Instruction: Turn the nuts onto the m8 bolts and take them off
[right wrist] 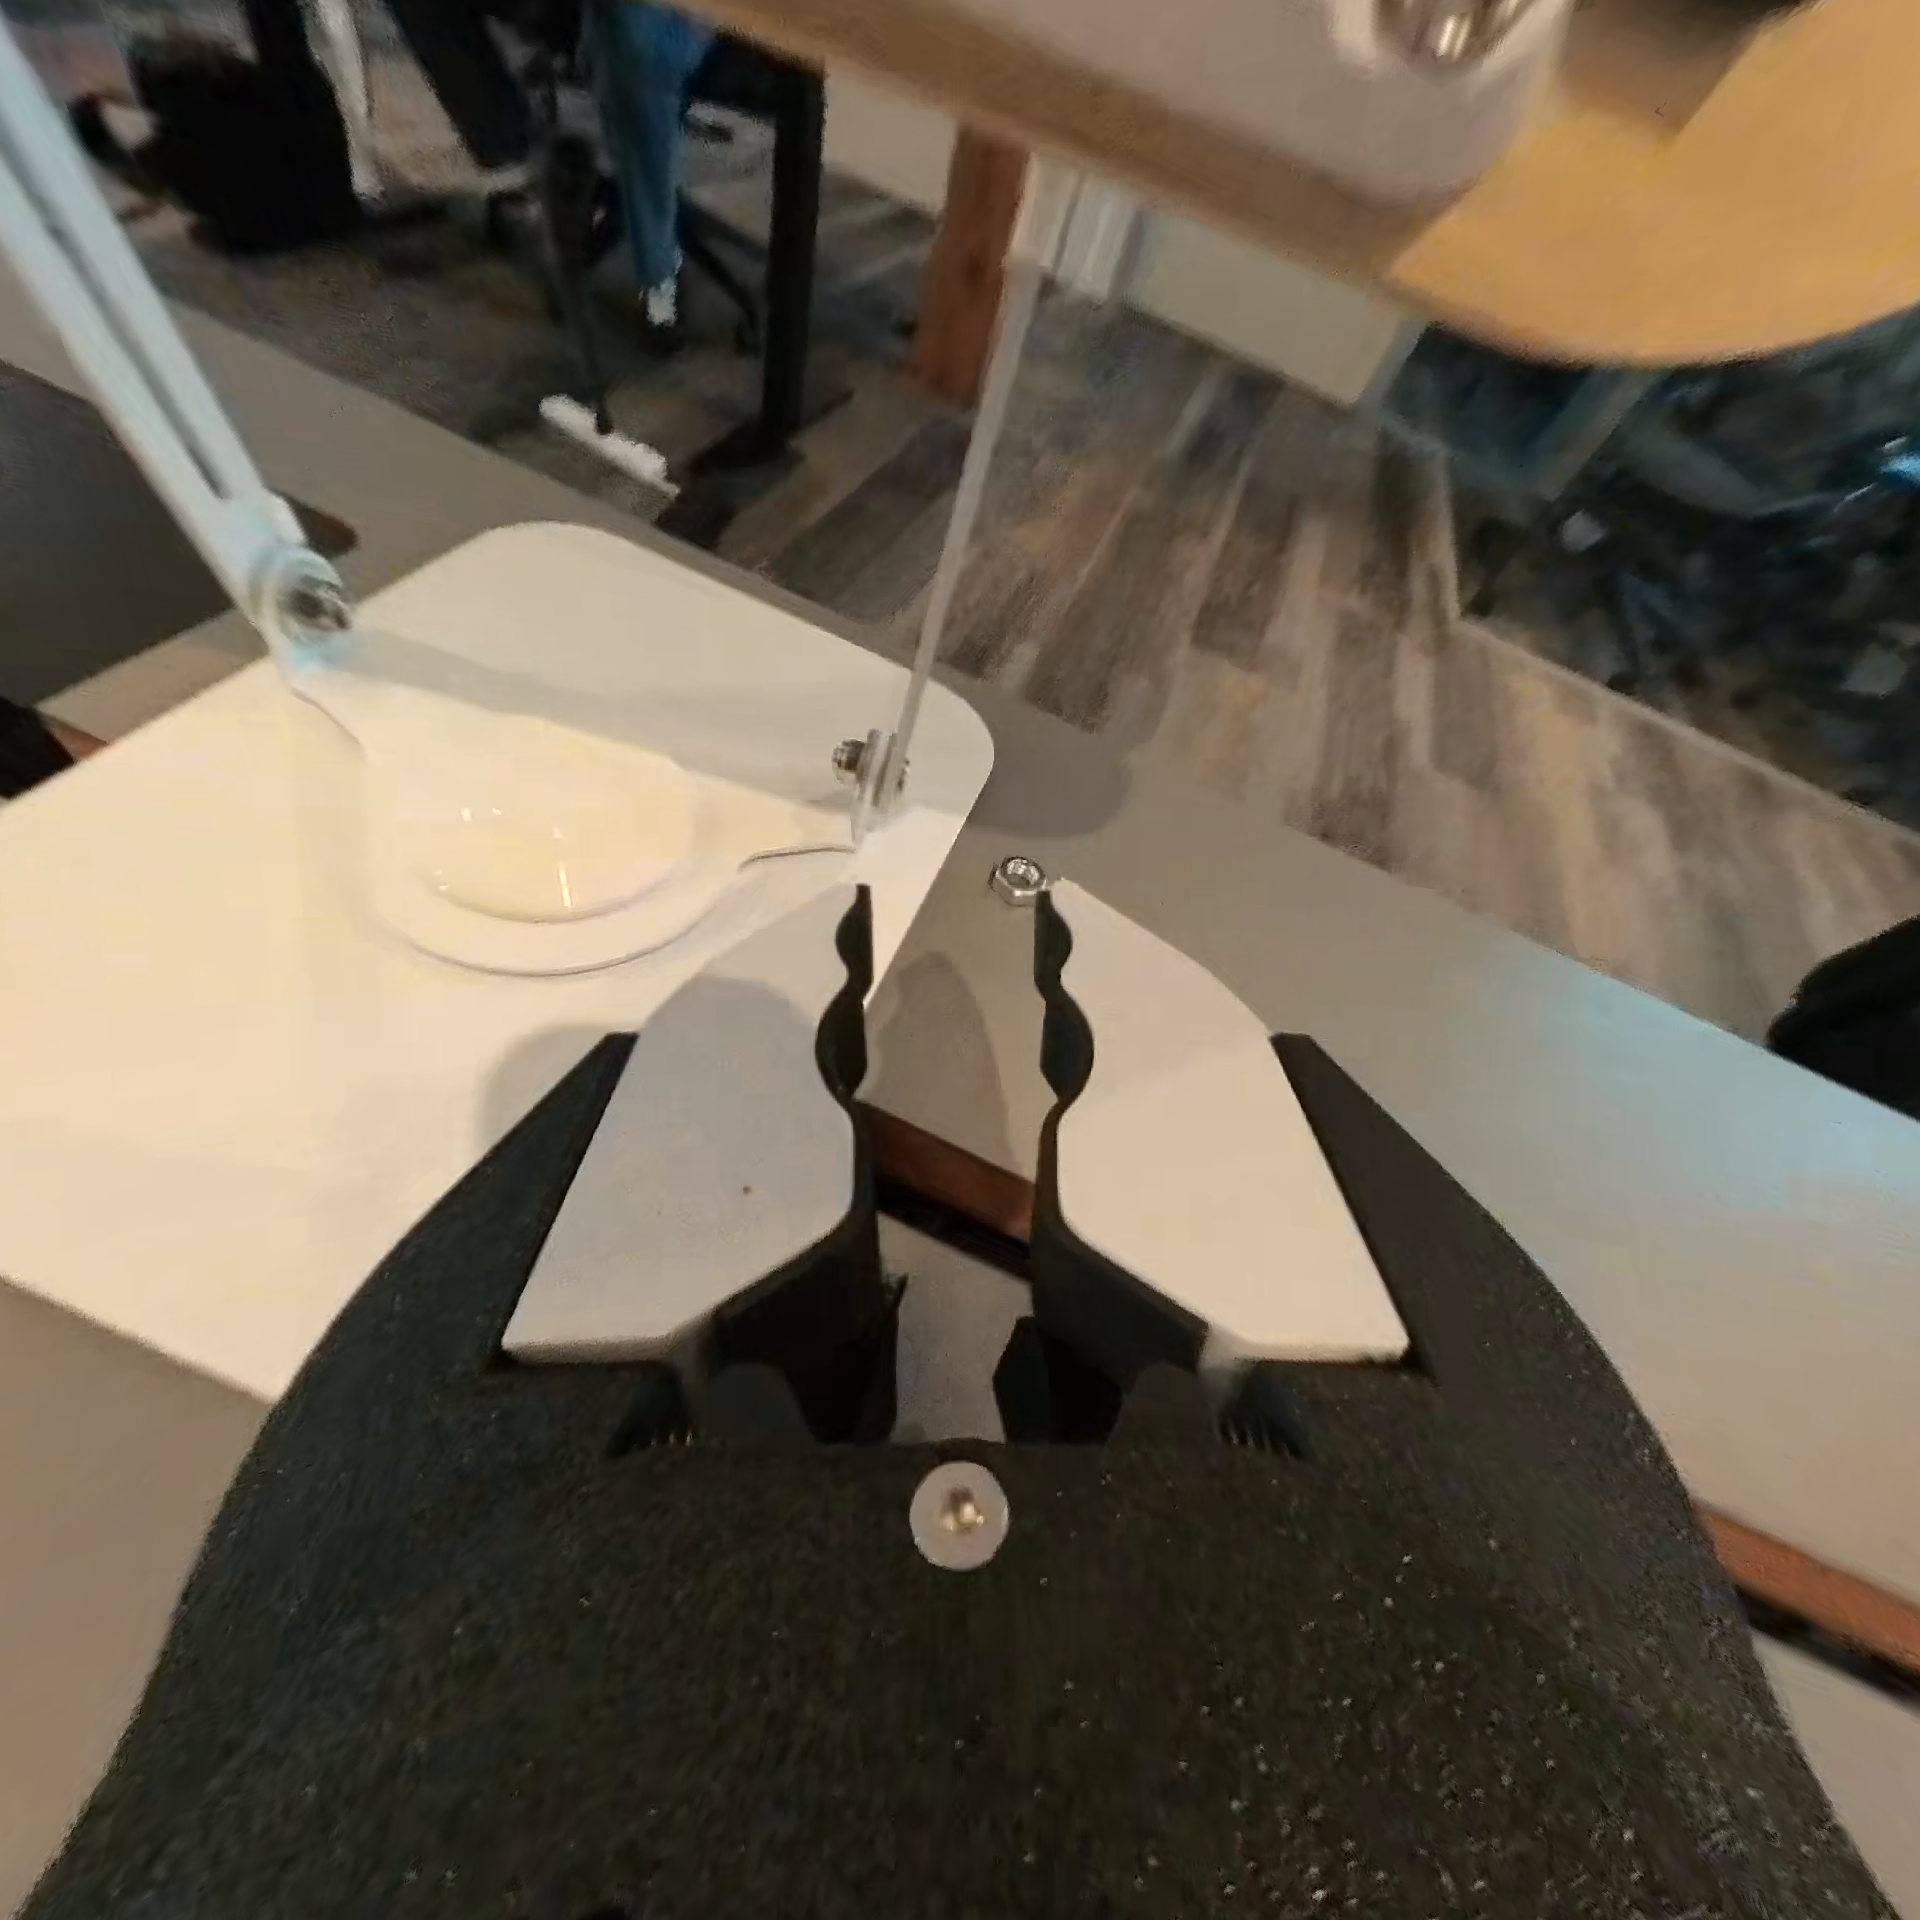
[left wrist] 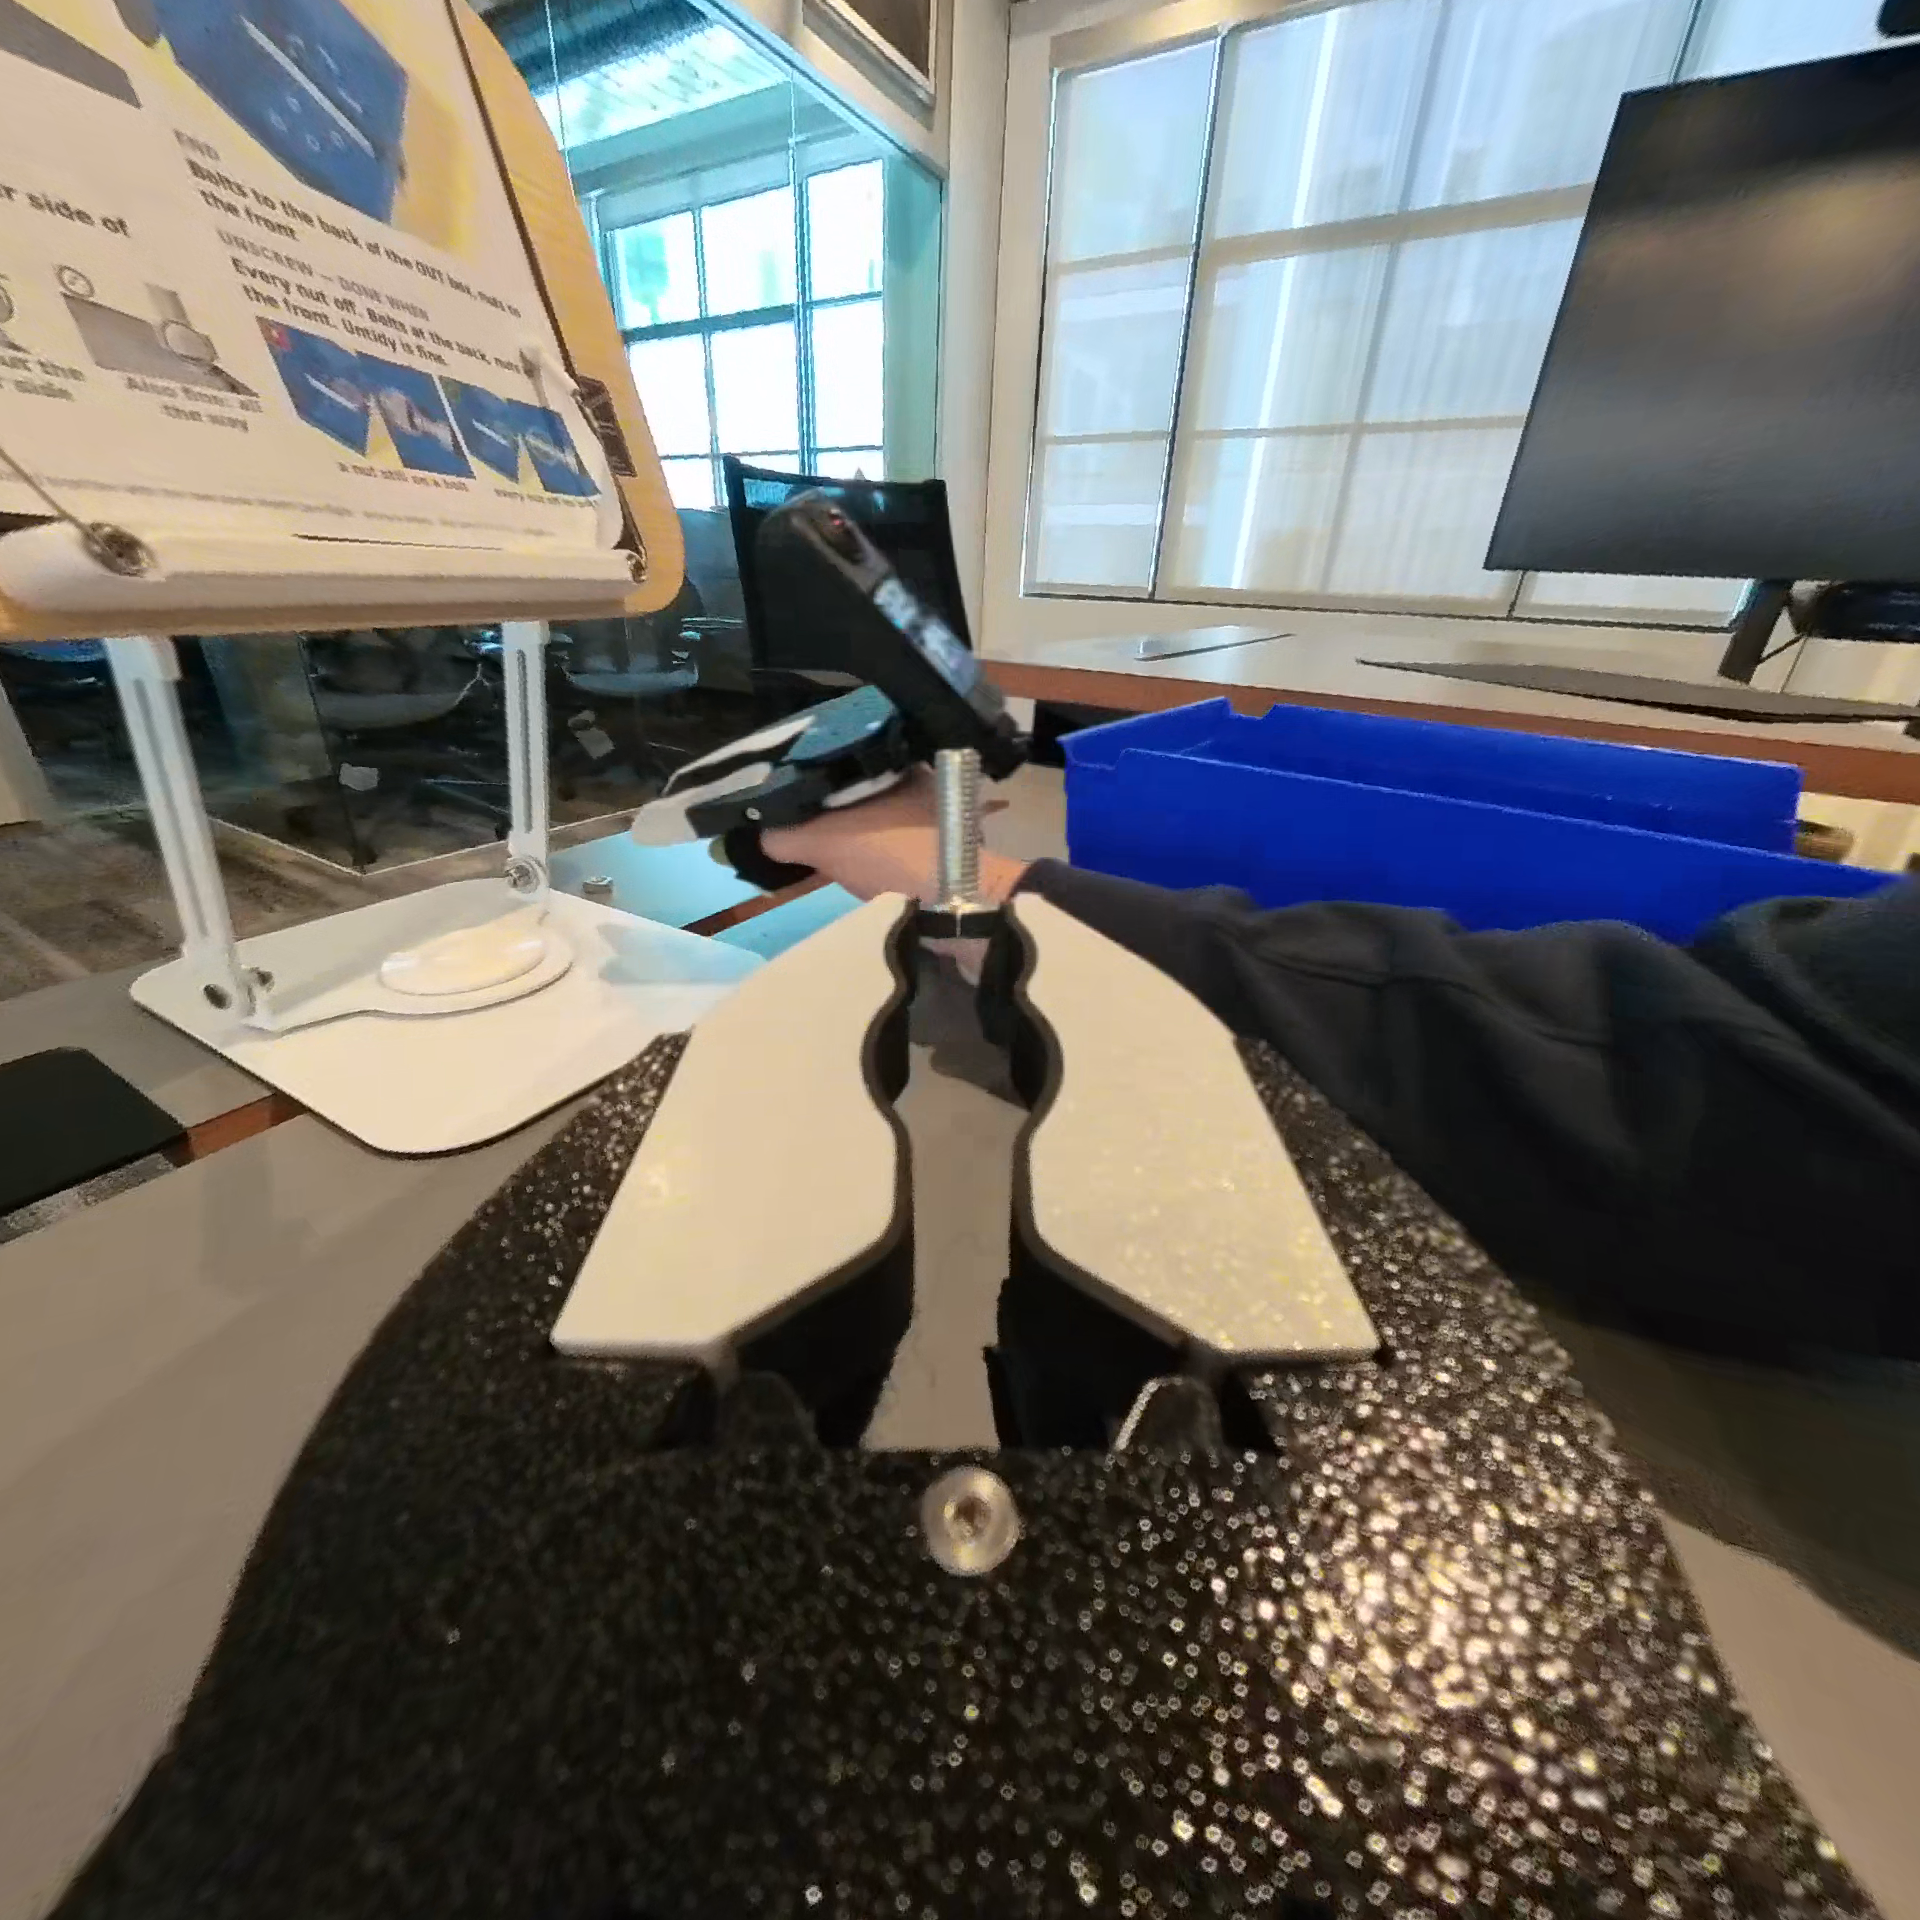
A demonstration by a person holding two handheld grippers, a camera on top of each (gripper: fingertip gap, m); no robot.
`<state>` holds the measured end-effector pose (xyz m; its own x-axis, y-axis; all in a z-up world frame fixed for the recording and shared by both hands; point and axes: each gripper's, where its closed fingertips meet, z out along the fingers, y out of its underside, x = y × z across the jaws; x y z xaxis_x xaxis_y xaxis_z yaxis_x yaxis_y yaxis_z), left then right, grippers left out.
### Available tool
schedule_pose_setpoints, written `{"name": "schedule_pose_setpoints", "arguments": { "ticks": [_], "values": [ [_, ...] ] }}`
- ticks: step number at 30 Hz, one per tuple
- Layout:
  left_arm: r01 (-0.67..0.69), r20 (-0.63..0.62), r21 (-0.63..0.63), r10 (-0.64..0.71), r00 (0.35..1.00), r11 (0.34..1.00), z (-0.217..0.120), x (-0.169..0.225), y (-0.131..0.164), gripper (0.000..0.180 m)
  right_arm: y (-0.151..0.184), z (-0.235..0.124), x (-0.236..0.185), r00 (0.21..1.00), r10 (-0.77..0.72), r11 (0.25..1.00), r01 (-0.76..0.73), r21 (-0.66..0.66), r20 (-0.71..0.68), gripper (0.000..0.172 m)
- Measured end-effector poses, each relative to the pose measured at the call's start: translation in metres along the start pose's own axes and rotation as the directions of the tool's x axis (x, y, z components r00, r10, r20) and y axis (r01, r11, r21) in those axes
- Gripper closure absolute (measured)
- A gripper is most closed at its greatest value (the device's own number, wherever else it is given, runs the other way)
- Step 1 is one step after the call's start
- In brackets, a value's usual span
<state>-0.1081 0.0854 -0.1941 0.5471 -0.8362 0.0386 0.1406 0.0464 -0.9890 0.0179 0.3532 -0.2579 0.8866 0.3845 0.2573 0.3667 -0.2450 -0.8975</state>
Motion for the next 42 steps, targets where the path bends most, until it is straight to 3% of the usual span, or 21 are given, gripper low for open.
{"name": "schedule_pose_setpoints", "arguments": {
  "ticks": [6, 13, 22, 25, 28, 30, 34, 42],
  "values": [
    [0.028, -0.032, -0.015, -0.029, 0.999, 0.999, 0.000, 0.004, 0.003, 0.167, 0.016, 0.035, 0.013, 0.992, 0.017, 0.993, -0.002, -0.116, 0.125, 0.144],
    [0.030, -0.059, -0.029, -0.032, 0.998, 0.999, 0.001, 0.010, 0.005, 0.167, 0.024, 0.056, 0.021, 0.990, -0.050, 0.979, 0.074, -0.188, 0.132, 0.143],
    [0.027, -0.071, -0.036, -0.030, 0.997, 0.999, 0.001, 0.012, 0.006, 0.167, 0.020, 0.058, 0.024, 0.988, -0.089, 0.982, 0.108, -0.157, 0.126, 0.153],
    [0.029, -0.073, -0.035, -0.031, 0.997, 0.999, 0.001, 0.013, 0.006, 0.167, 0.019, 0.051, 0.026, 0.979, -0.171, 0.976, 0.184, -0.118, 0.111, 0.163],
    [0.034, -0.076, -0.033, -0.037, 0.996, 0.999, 0.001, 0.013, 0.005, 0.167, 0.009, 0.039, 0.010, 0.929, -0.285, 0.958, 0.286, 0.029, 0.235, 0.164],
    [0.038, -0.077, -0.030, -0.040, 0.996, 0.999, 0.000, 0.013, 0.005, 0.167, 0.015, 0.034, 0.005, 0.895, -0.322, 0.945, 0.325, 0.044, 0.309, 0.159],
    [0.040, -0.080, -0.028, -0.042, 0.996, 0.999, -0.001, 0.013, 0.004, 0.166, 0.012, 0.030, 0.007, 0.874, -0.247, 0.969, 0.233, 0.086, 0.419, 0.158],
    [0.040, -0.088, -0.027, -0.042, 0.995, 0.999, -0.002, 0.014, 0.004, 0.166, 0.021, 0.031, 0.033, 0.797, -0.247, 0.969, 0.217, 0.121, 0.551, 0.145]
  ]
}}
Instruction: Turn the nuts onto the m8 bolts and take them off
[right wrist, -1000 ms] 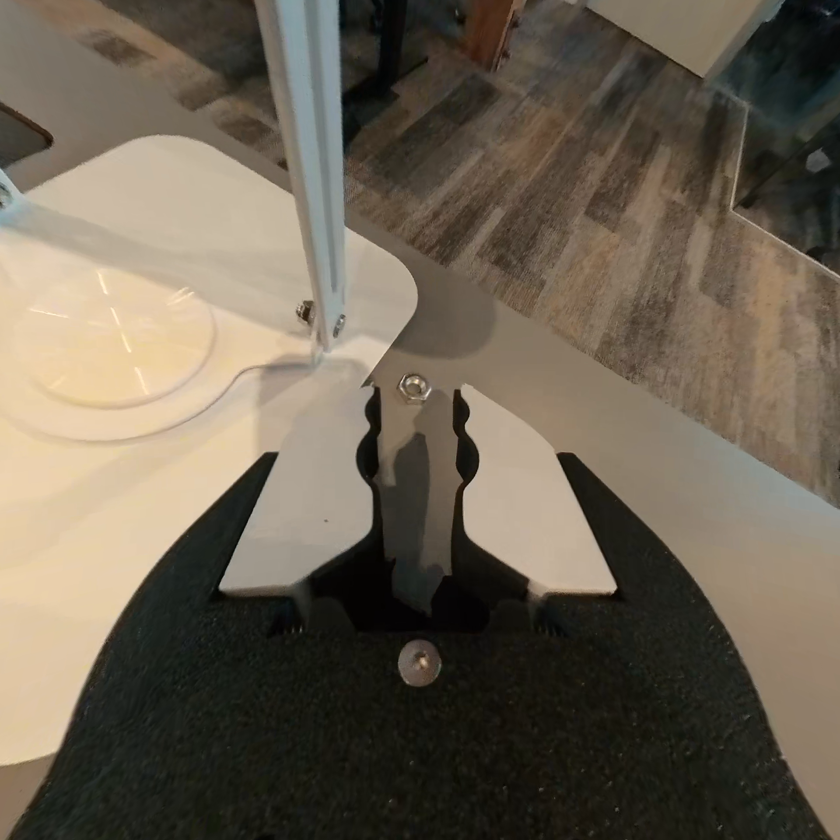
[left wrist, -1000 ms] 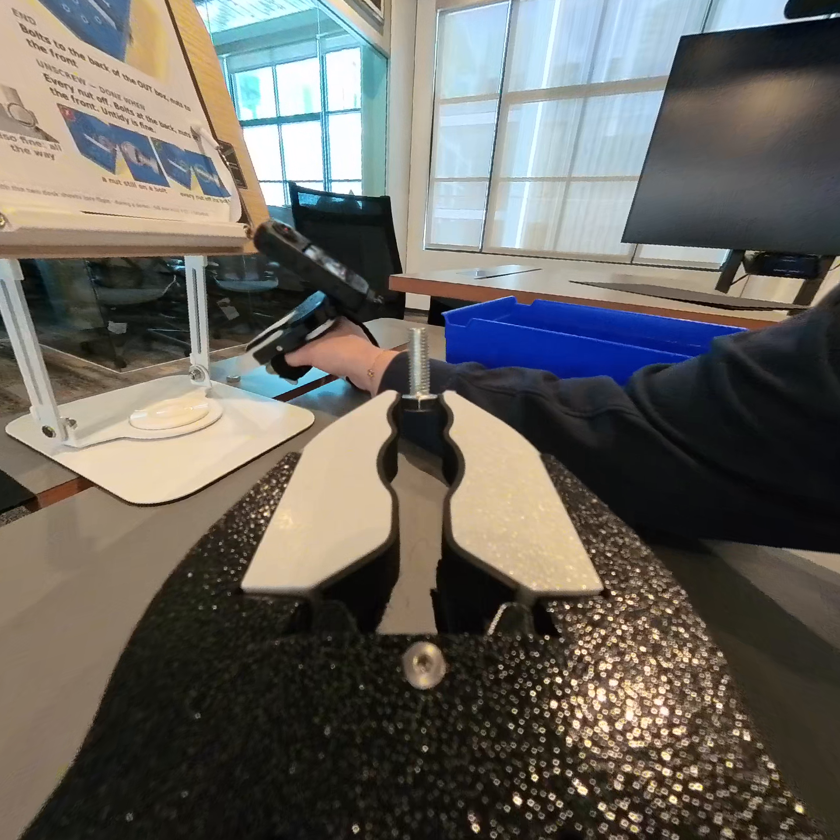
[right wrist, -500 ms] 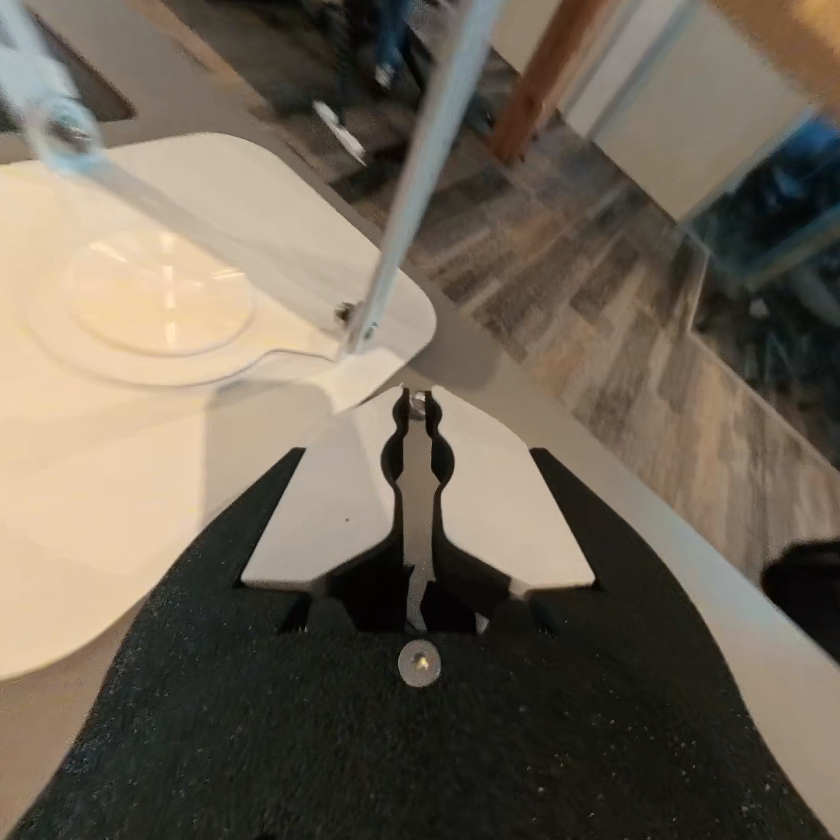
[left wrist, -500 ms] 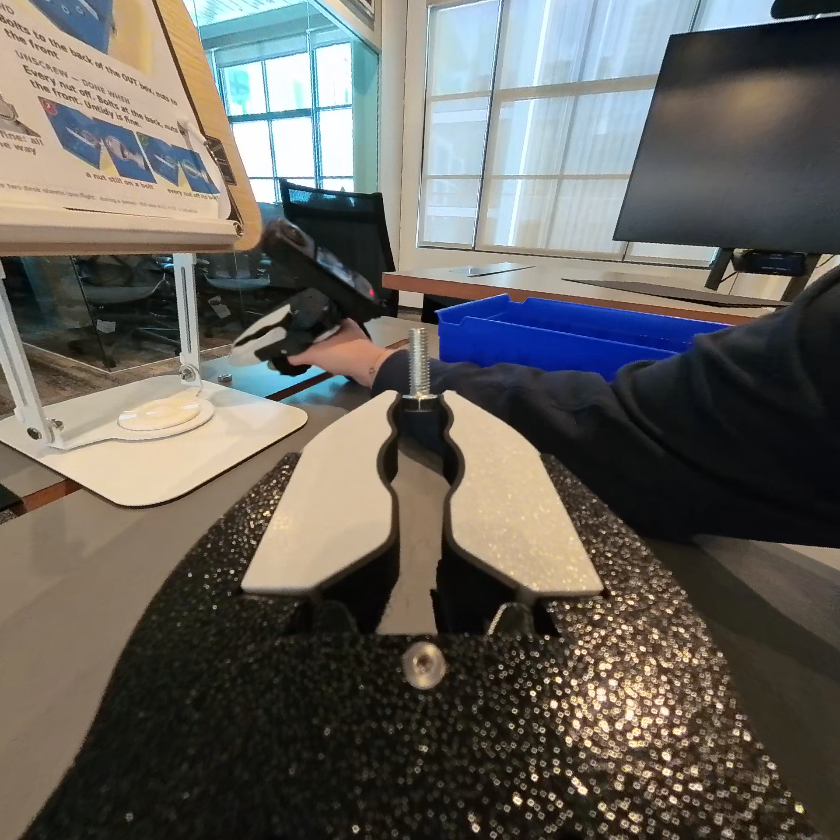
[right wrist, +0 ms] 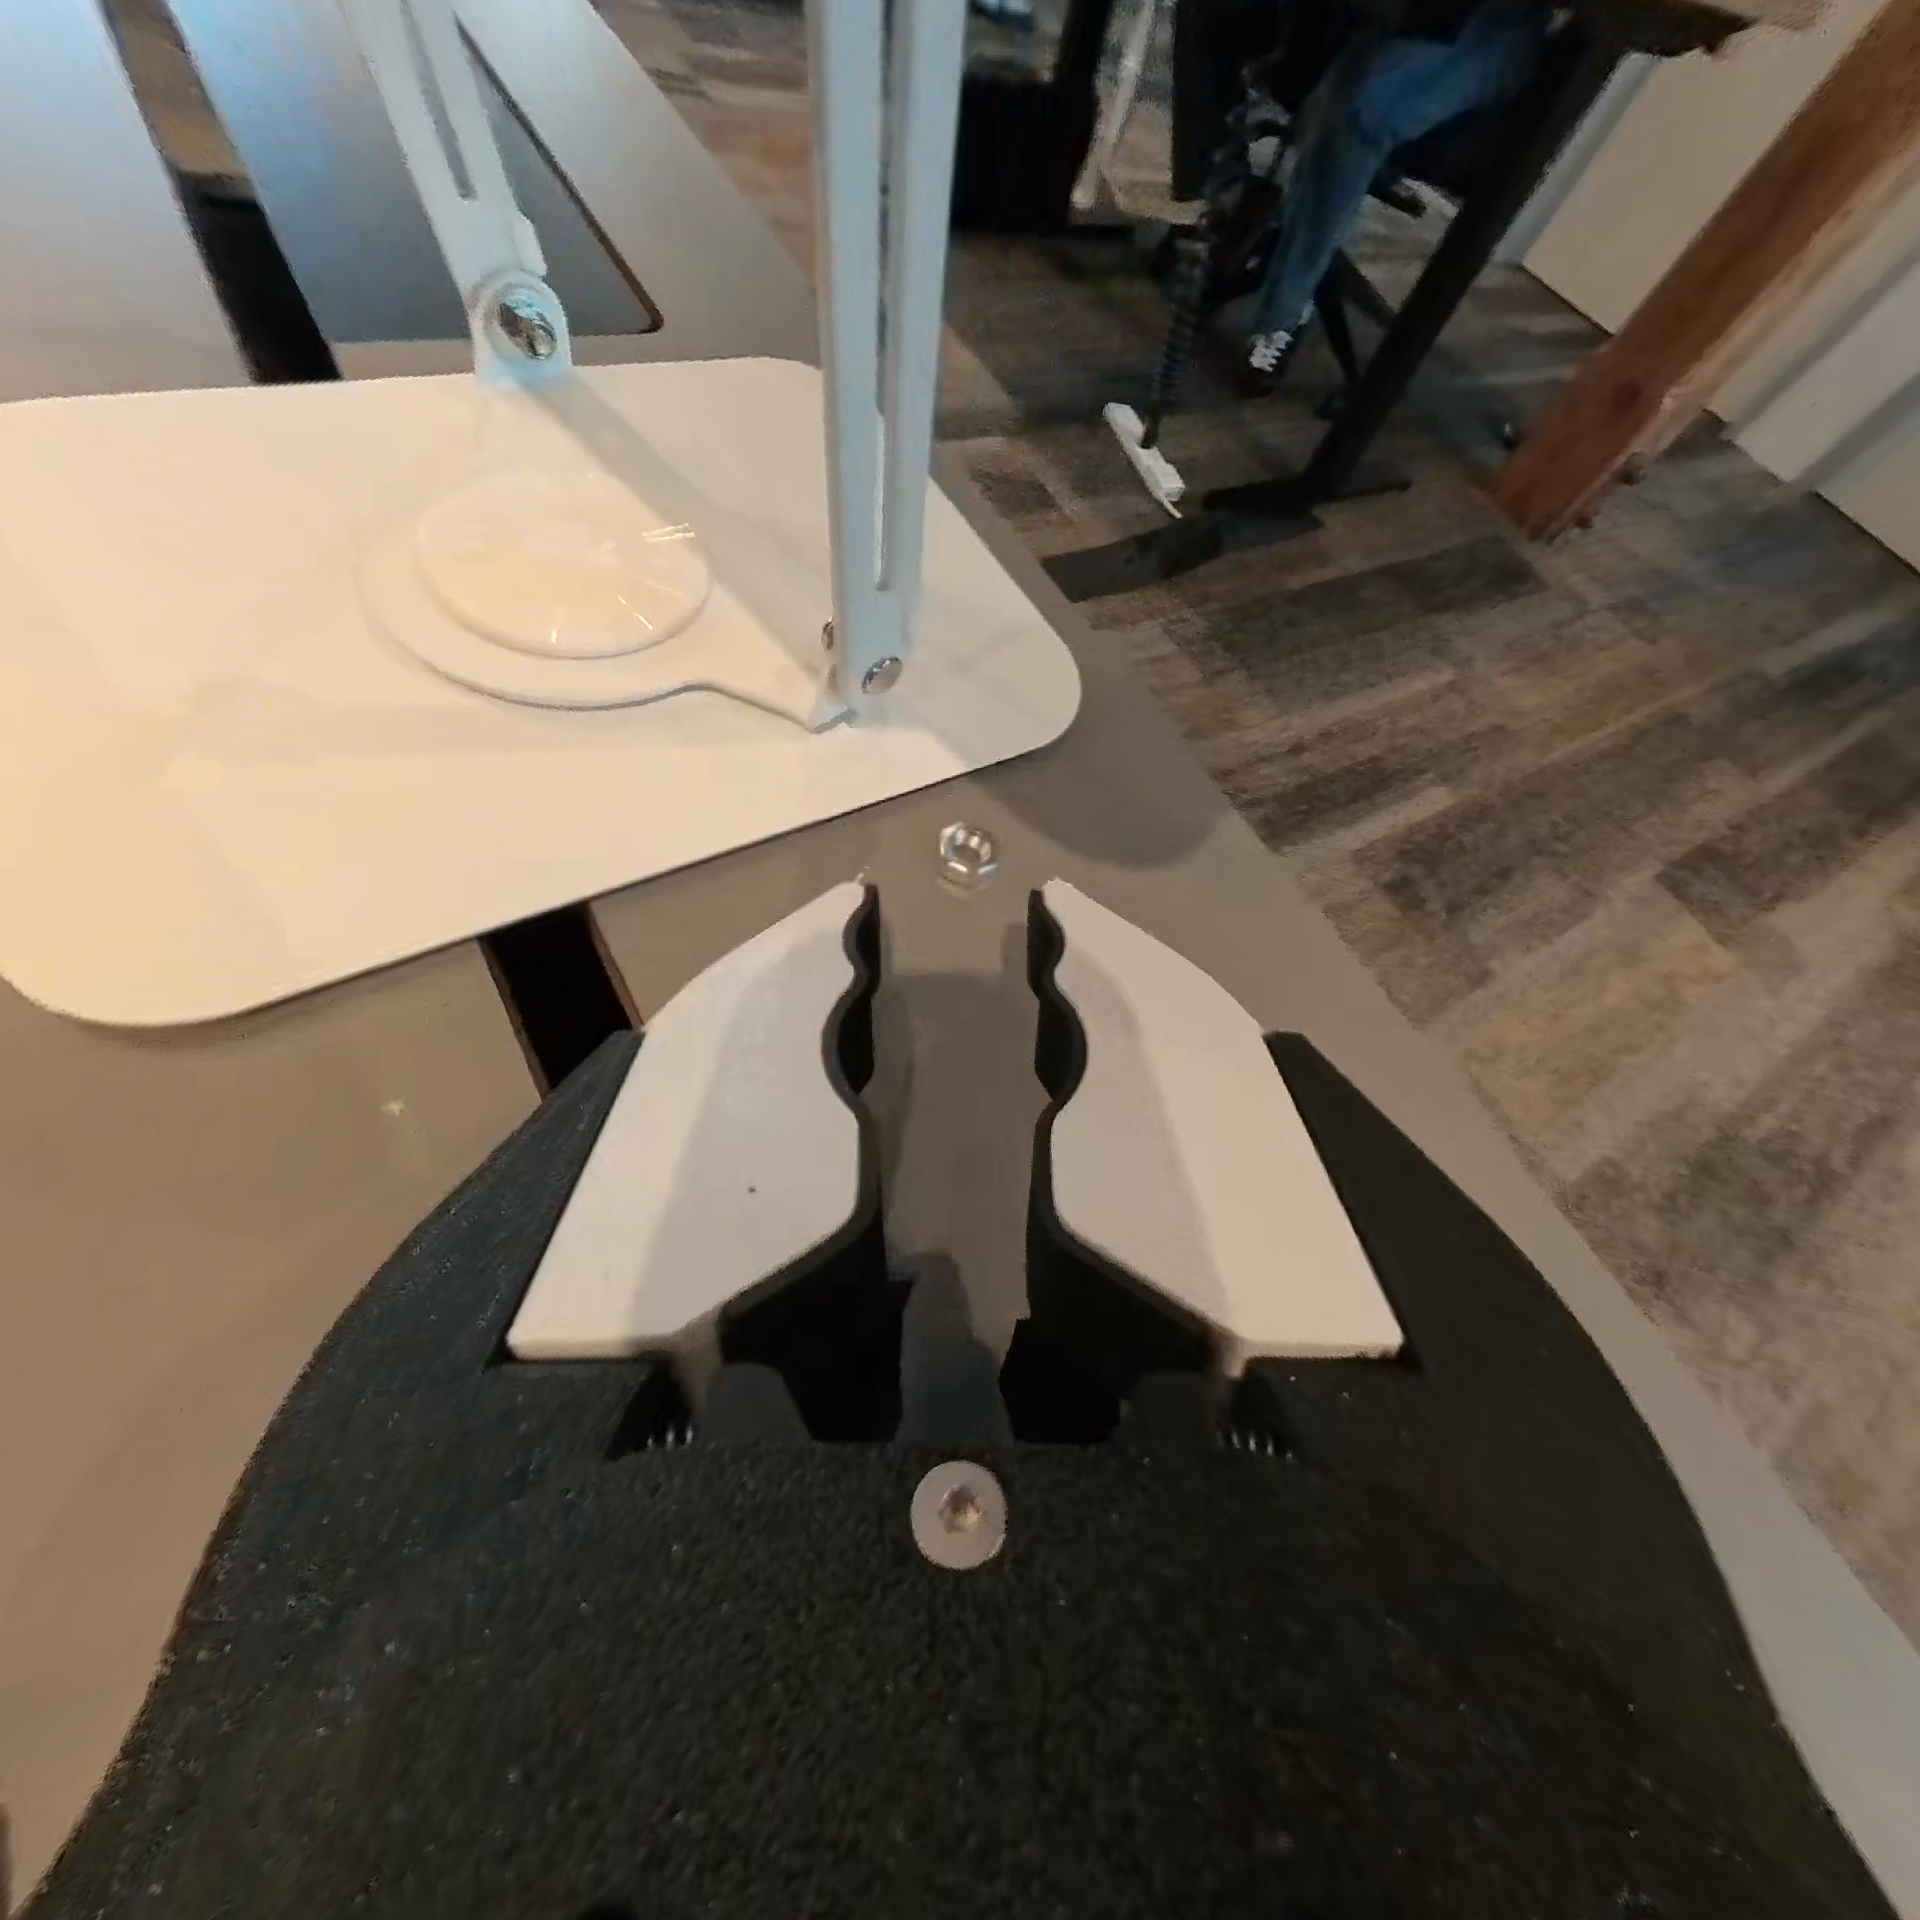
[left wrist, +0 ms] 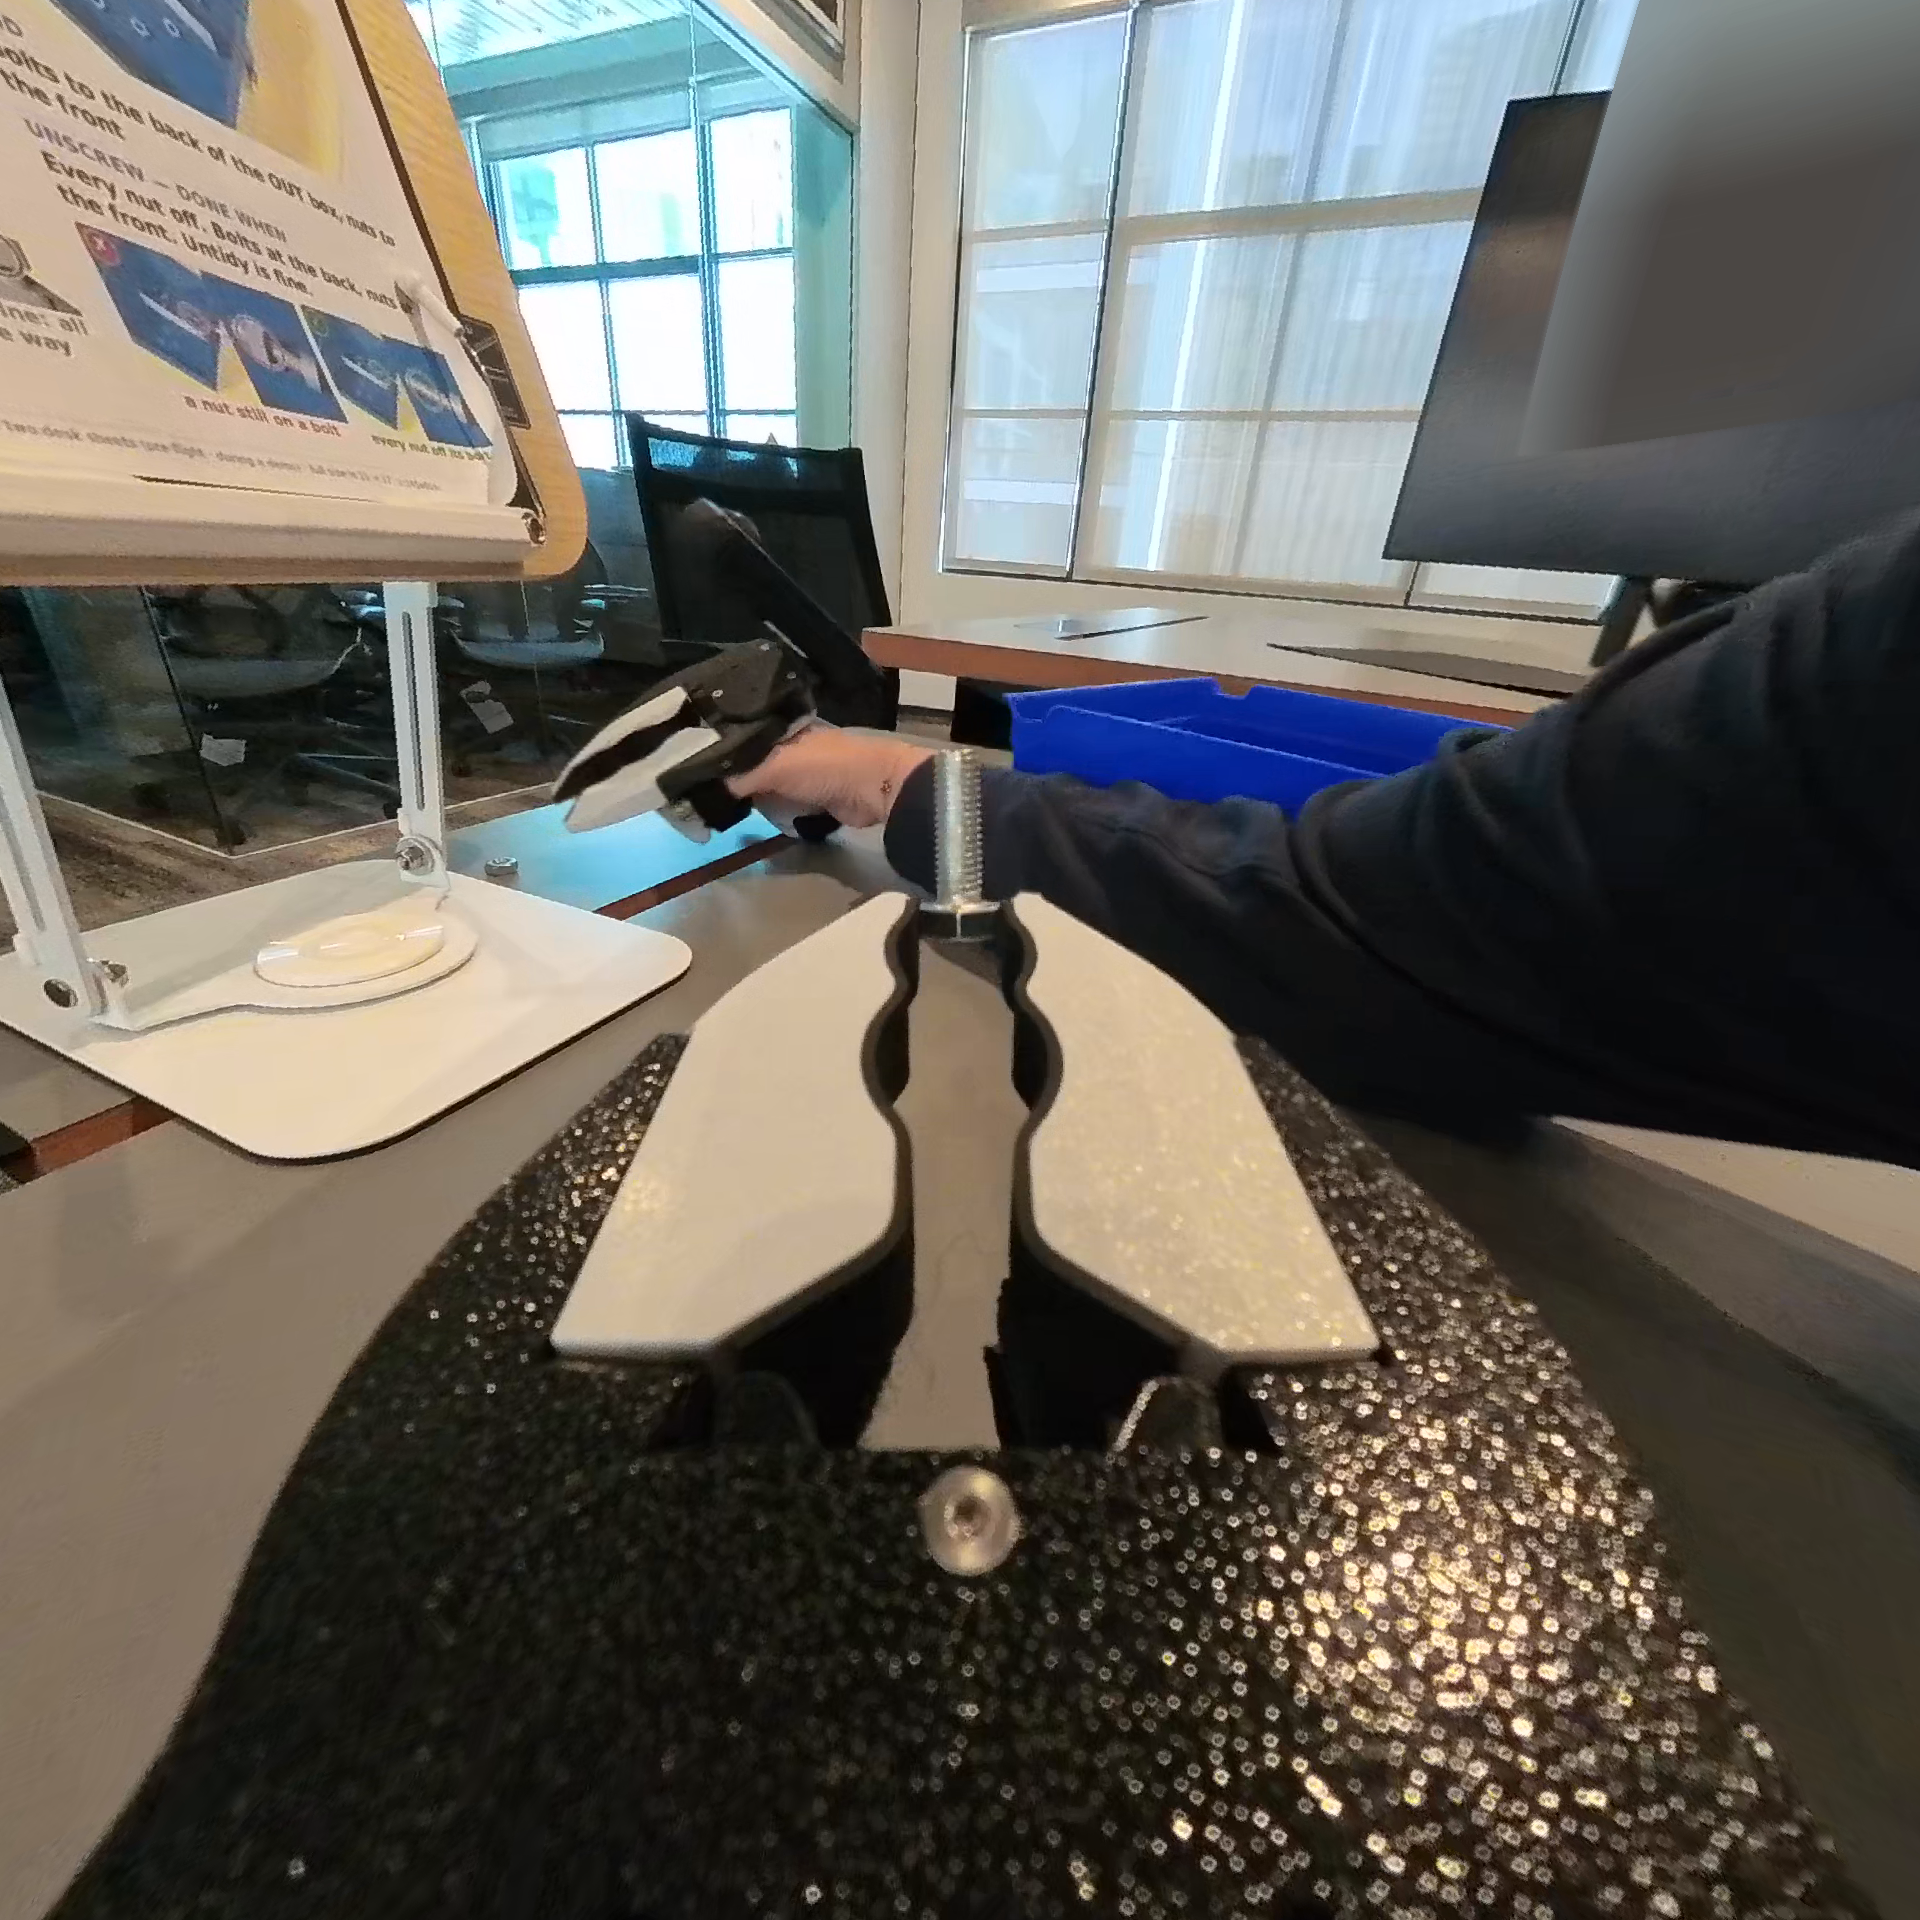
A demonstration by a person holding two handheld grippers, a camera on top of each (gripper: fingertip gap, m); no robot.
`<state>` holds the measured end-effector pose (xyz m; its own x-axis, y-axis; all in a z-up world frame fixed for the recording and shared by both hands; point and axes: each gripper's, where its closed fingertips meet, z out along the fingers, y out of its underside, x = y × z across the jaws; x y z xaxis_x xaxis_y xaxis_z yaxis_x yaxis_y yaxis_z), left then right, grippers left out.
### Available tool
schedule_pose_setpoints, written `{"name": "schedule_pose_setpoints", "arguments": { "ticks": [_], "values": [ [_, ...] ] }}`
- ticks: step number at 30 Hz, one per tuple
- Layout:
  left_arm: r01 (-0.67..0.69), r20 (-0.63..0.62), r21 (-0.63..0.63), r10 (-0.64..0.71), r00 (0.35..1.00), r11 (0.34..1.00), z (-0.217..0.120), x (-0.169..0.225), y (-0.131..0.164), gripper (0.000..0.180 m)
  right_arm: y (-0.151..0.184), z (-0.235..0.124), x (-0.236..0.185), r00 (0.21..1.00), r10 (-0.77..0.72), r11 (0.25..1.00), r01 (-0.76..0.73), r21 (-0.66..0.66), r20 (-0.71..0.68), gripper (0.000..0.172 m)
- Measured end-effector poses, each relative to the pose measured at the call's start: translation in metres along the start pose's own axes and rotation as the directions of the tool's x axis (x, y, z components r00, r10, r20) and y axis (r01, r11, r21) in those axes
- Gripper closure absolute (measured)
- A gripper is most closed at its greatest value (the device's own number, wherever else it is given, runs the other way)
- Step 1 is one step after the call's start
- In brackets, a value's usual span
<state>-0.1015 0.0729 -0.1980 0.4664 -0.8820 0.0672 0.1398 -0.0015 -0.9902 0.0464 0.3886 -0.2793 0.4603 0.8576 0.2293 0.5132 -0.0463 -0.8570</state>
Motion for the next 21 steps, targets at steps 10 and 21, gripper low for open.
{"name": "schedule_pose_setpoints", "arguments": {
  "ticks": [10, 21],
  "values": [
    [-0.005, -0.010, -0.012, 0.005, 1.000, 1.000, 0.001, 0.001, 0.002, 0.166, 0.016, -0.010, 0.004, 0.939, 0.227, 0.974, -0.217, -0.069, 0.259, 0.142],
    [-0.008, -0.014, -0.010, 0.008, 1.000, 1.000, 0.001, 0.002, 0.001, 0.166, -0.006, 0.026, -0.004, 0.971, -0.231, 0.962, 0.219, -0.164, -0.059, 0.172]
  ]
}}
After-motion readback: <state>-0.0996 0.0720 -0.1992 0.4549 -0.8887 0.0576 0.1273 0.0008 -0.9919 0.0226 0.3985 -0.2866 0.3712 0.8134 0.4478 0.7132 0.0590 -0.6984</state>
